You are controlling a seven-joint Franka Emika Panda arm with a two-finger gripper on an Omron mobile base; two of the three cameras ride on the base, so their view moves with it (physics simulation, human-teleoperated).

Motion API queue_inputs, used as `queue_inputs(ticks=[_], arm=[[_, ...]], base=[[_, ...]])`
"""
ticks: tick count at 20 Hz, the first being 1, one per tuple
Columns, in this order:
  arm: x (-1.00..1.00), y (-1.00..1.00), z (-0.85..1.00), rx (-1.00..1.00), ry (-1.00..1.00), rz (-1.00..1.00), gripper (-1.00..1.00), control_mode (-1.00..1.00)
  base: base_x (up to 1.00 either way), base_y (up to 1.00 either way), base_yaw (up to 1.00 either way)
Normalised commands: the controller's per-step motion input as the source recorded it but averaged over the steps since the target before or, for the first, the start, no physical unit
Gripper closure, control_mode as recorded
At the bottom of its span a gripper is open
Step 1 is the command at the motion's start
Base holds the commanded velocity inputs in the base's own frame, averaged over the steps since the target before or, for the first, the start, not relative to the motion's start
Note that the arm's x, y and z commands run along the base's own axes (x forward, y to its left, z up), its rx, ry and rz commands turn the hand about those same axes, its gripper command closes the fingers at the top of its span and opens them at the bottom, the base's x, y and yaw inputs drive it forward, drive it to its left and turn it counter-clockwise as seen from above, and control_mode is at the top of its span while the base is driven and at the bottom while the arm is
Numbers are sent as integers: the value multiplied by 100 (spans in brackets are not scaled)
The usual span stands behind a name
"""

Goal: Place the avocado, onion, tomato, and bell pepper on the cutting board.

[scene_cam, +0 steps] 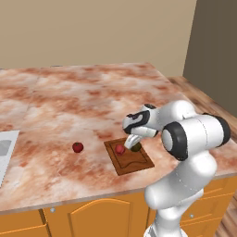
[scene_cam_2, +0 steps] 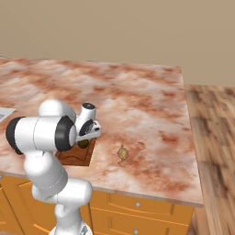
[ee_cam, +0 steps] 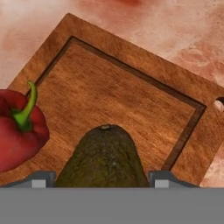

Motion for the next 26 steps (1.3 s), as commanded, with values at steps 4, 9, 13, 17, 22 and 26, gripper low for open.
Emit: queue_inputs(ticks=[4, 9, 13, 17, 22, 26], arm=[[1, 5, -36, -4, 0, 4, -100, -100], [0, 0, -10, -1, 0, 2, -100, -100], [0, 0, 0, 0, 0, 3, -100, -100], [0, 2, 10, 0, 0, 2, -100, -100], [0, 21, 38, 0, -1, 1, -100, -100], [0, 19, 36, 0, 0, 0, -100, -100]], base=[[0, 0, 0], [0, 0, 0], [0, 0, 0], [0, 0, 0], [0, 0, 0], [0, 0, 0]])
